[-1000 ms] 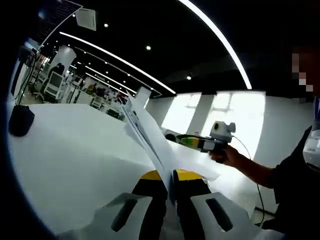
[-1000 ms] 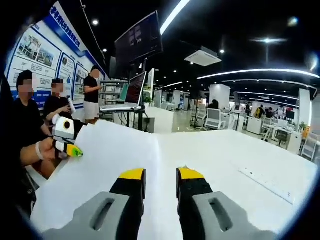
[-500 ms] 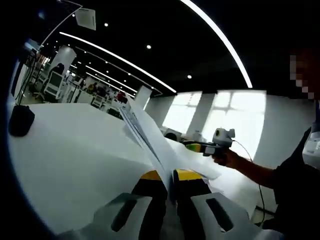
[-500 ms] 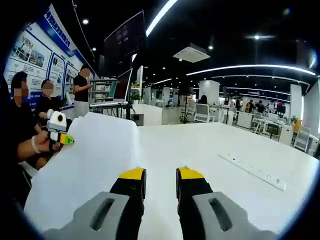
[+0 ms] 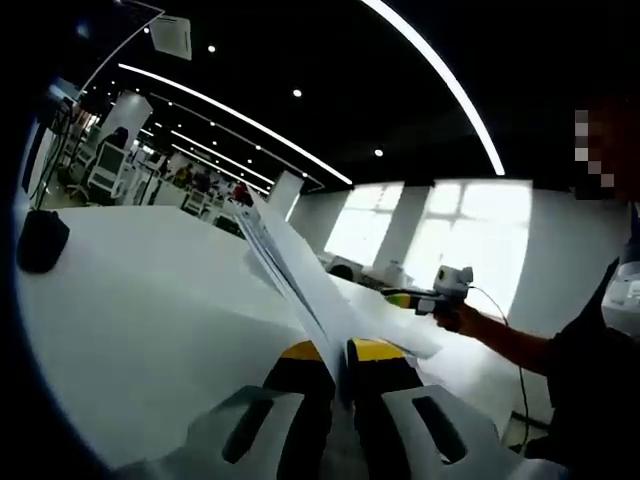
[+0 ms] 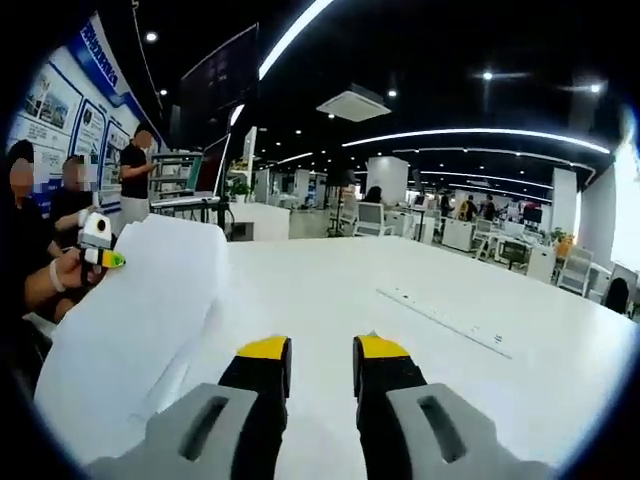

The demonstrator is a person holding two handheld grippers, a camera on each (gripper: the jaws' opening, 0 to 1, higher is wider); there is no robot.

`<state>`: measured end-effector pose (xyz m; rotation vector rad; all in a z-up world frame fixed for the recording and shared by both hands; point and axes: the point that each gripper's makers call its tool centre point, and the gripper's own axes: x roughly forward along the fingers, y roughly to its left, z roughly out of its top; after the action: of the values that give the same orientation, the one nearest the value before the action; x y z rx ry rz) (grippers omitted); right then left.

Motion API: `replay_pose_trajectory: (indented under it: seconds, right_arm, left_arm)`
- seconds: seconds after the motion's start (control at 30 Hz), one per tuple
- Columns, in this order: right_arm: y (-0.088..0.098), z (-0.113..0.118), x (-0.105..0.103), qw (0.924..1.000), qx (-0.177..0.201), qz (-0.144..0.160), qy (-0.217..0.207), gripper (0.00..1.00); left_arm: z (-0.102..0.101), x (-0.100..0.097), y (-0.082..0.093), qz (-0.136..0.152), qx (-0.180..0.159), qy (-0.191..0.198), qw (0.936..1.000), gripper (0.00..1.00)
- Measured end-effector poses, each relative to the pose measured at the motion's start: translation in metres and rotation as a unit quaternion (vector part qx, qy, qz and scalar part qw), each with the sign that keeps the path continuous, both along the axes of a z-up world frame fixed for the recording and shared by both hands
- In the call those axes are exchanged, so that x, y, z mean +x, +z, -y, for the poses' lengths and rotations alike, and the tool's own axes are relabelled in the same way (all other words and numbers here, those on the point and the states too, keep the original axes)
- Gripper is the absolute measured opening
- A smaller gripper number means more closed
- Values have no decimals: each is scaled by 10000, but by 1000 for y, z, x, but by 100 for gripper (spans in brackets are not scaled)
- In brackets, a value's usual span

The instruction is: Organize the stack of printing papers by aligning and flattening the scattered papers on the table

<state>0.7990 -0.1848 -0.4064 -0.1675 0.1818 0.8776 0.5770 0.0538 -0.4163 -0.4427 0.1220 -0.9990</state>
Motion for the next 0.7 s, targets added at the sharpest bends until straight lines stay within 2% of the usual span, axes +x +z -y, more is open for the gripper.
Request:
replay_pose_trajectory:
  seconds: [0.3,0.43,0.7]
  right_arm:
    - [4,54,4,9988,27,115,-483,32]
    - [0,79,4,9974,0,87,-720,36]
    - [-4,118,4,9944,-42,92,-1056,35]
  left_arm:
    - [0,1,-1,-24,6,45,10000,10]
    - [0,1,-2,-25,32,56,10000,10]
    - [-7,7,-4,5,77,98,9999,10]
